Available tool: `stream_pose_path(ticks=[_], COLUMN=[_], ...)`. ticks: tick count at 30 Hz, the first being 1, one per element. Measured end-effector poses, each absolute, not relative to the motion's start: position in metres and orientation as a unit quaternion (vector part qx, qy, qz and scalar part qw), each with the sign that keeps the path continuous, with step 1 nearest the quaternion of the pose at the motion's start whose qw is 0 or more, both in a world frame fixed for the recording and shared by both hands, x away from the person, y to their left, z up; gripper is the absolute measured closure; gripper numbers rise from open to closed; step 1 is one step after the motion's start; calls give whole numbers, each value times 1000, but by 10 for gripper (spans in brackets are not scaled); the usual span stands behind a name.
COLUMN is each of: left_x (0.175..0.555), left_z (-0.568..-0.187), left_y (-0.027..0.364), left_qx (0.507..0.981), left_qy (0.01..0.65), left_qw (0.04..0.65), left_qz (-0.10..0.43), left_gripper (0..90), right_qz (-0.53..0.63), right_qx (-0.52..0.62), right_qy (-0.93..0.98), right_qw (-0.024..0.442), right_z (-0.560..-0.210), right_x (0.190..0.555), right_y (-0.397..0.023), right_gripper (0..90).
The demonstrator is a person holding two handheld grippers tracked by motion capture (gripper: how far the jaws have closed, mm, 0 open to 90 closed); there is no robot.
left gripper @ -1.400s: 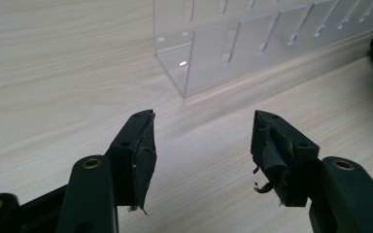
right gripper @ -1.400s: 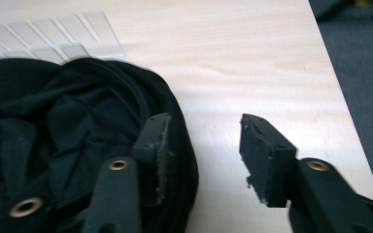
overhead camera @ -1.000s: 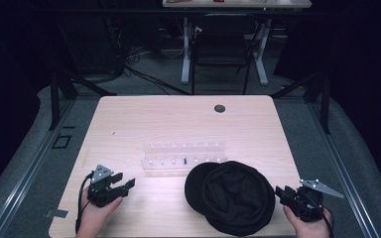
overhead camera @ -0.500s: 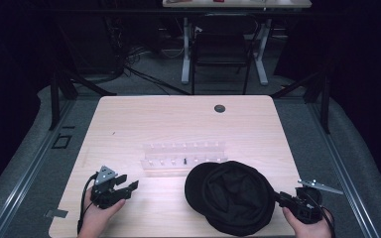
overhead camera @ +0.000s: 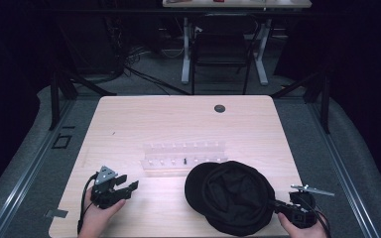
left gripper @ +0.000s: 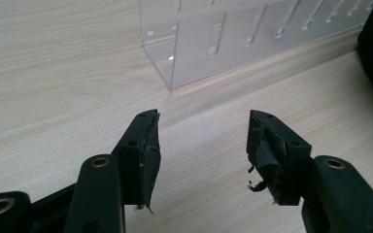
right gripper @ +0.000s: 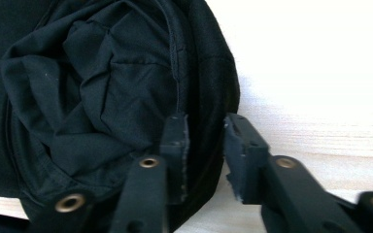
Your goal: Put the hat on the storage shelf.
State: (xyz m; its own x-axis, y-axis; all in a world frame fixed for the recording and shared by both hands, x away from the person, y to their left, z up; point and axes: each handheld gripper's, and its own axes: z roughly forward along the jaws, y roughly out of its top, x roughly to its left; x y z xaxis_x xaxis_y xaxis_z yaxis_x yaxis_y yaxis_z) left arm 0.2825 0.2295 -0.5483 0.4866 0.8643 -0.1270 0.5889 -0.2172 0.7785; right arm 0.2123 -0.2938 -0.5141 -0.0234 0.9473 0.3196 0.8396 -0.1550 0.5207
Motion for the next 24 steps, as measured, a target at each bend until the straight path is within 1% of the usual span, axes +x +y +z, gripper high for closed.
stream_pose_path(ticks=[2, 6, 7, 9, 19, 24], left_x=[283, 284, 284, 284, 285, 285], left_z=[-549, -549, -549, -549, -550, -551], left_y=[230, 230, 230, 230, 231, 230], left_qx=[759, 761, 761, 762, 760, 760], left_qy=[480, 479, 479, 480, 484, 485], left_qw=[405, 403, 404, 402, 401, 399], left_qz=[170, 168, 168, 167, 166, 165], left_gripper=[461, 461, 461, 461, 462, 463], right_qz=[311, 321, 304, 321, 298, 282], right_qx=[694, 691, 687, 691, 692, 694], right_qy=[645, 645, 657, 644, 652, 658], right_qw=[79, 63, 65, 66, 85, 79], right_z=[-514, -515, -512, -514, -503, -500], right_x=[215, 219, 220, 223, 246, 260], right_y=[-296, -300, -304, -305, -318, -322], right_gripper=[818, 869, 874, 880, 880, 879])
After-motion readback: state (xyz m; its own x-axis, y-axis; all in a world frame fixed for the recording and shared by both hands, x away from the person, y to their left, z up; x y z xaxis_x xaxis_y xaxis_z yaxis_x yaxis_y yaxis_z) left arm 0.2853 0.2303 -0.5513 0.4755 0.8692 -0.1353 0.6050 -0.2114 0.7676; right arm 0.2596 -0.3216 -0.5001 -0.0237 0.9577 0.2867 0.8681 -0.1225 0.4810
